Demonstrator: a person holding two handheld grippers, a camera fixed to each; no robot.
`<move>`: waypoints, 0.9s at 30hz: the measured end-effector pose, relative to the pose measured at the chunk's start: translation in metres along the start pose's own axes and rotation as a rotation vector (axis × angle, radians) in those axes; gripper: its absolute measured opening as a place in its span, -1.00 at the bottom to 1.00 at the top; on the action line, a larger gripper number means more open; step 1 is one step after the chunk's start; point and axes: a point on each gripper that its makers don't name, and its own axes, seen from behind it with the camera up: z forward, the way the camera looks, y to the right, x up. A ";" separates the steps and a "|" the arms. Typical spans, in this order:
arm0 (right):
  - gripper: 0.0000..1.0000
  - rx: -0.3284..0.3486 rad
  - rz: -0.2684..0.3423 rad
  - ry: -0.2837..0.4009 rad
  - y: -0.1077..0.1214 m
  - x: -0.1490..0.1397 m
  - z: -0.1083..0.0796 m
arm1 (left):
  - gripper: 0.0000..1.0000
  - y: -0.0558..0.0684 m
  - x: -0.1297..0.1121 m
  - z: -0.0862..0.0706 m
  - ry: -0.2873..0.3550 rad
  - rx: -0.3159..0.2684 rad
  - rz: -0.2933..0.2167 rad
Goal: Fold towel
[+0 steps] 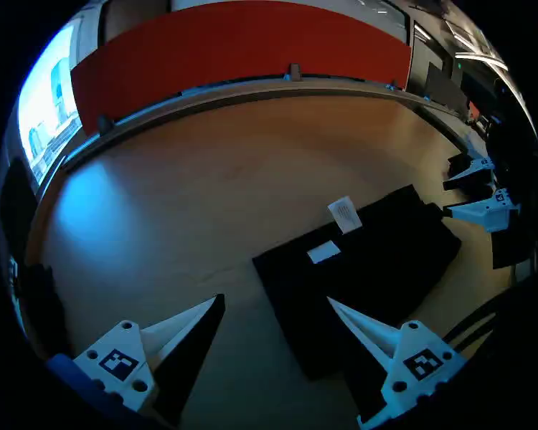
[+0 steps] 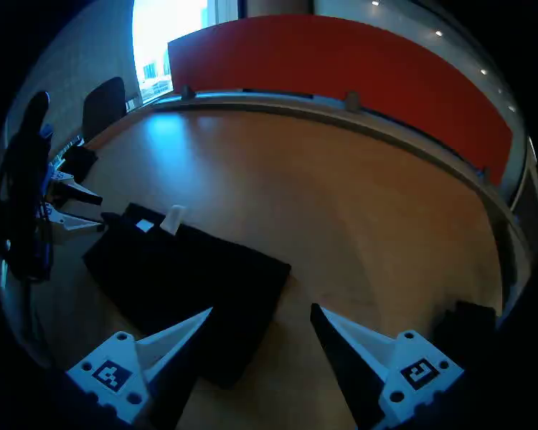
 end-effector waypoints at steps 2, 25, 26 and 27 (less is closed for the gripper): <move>0.91 0.005 -0.004 0.002 -0.003 0.001 0.001 | 0.89 -0.003 -0.001 -0.003 0.002 0.007 -0.007; 0.91 0.115 -0.099 0.007 -0.073 0.022 0.026 | 0.89 -0.055 -0.050 -0.054 0.014 0.127 -0.132; 0.91 0.120 -0.105 0.006 -0.077 0.023 0.028 | 0.89 -0.057 -0.053 -0.057 0.014 0.133 -0.140; 0.91 0.127 -0.112 0.004 -0.081 0.023 0.029 | 0.89 -0.060 -0.056 -0.059 0.014 0.139 -0.148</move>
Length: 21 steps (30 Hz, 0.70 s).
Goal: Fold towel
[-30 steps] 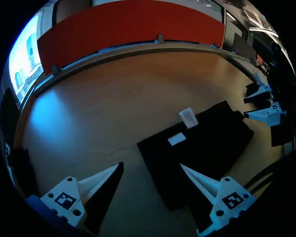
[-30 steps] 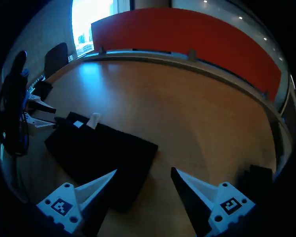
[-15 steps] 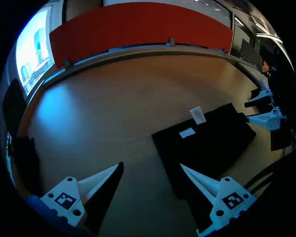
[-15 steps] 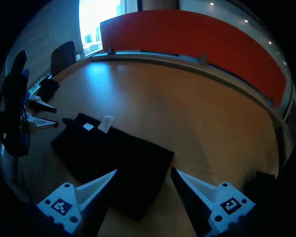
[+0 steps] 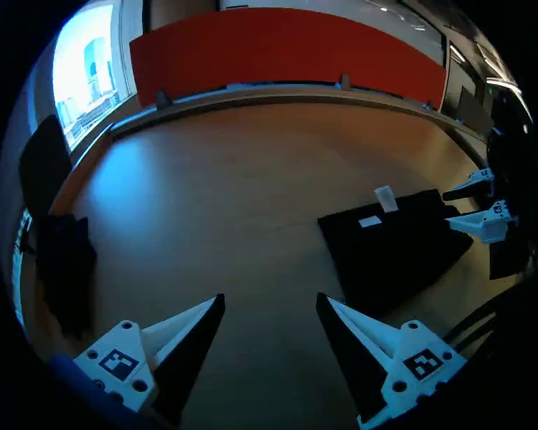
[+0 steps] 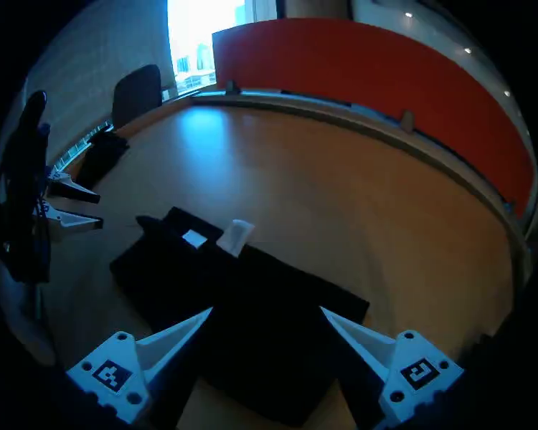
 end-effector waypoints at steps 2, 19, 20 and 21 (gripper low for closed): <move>0.91 0.012 -0.014 -0.004 -0.007 0.001 0.004 | 0.89 -0.006 -0.005 -0.004 0.000 0.010 -0.014; 0.91 0.039 -0.096 -0.019 -0.030 0.009 0.023 | 0.89 -0.030 -0.024 -0.018 -0.001 0.053 -0.067; 0.91 0.038 -0.096 -0.020 -0.029 0.008 0.023 | 0.89 -0.030 -0.024 -0.018 -0.001 0.053 -0.067; 0.91 0.037 -0.097 -0.022 -0.029 0.008 0.024 | 0.89 -0.029 -0.023 -0.017 0.000 0.052 -0.066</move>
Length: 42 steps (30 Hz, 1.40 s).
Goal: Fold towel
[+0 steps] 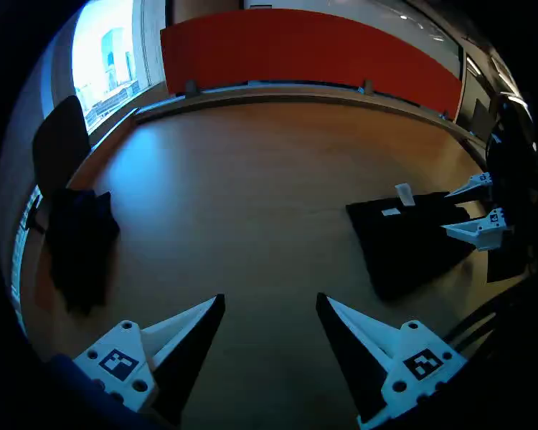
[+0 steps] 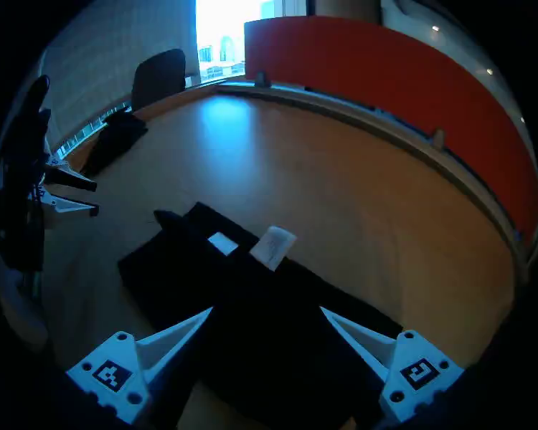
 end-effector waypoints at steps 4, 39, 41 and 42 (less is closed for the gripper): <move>0.91 -0.004 -0.005 -0.005 0.003 -0.001 0.003 | 0.88 0.002 0.001 0.000 0.004 -0.002 0.001; 0.91 -0.074 -0.031 0.035 0.048 0.044 0.018 | 0.88 0.001 0.000 0.000 0.004 -0.005 0.003; 0.91 -0.075 -0.032 0.037 0.049 0.046 0.017 | 0.88 0.001 0.000 0.000 0.004 -0.005 0.002; 0.91 -0.075 -0.033 0.038 0.049 0.047 0.017 | 0.88 0.001 0.000 0.000 0.004 -0.004 0.002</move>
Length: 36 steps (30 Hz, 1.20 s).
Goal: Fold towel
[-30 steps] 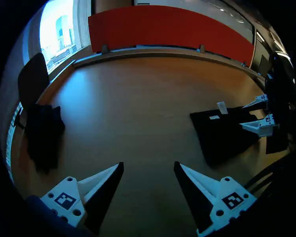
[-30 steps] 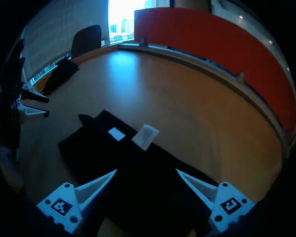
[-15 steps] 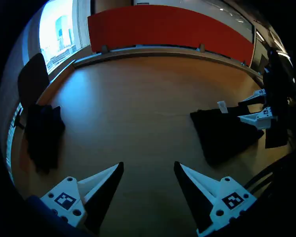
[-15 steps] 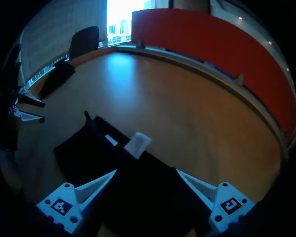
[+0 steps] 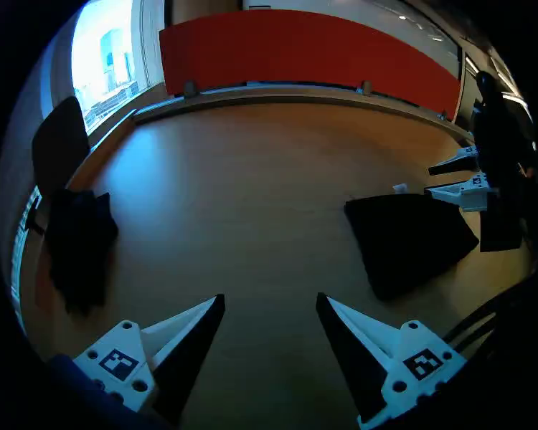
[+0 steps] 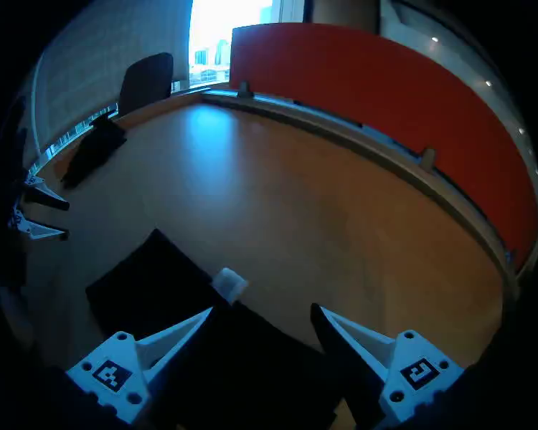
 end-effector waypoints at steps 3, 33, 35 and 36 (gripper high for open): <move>0.91 0.000 -0.004 0.003 0.000 0.001 -0.001 | 0.88 0.000 0.000 0.000 0.001 0.000 -0.001; 0.91 -0.010 0.057 -0.008 0.007 -0.048 -0.047 | 0.89 0.009 0.004 -0.004 0.011 -0.004 0.011; 0.91 -0.015 0.067 -0.009 0.009 -0.054 -0.051 | 0.89 0.010 0.005 -0.004 0.013 -0.006 0.013; 0.91 -0.017 0.072 -0.010 0.010 -0.058 -0.054 | 0.89 0.011 0.006 -0.004 0.014 -0.006 0.013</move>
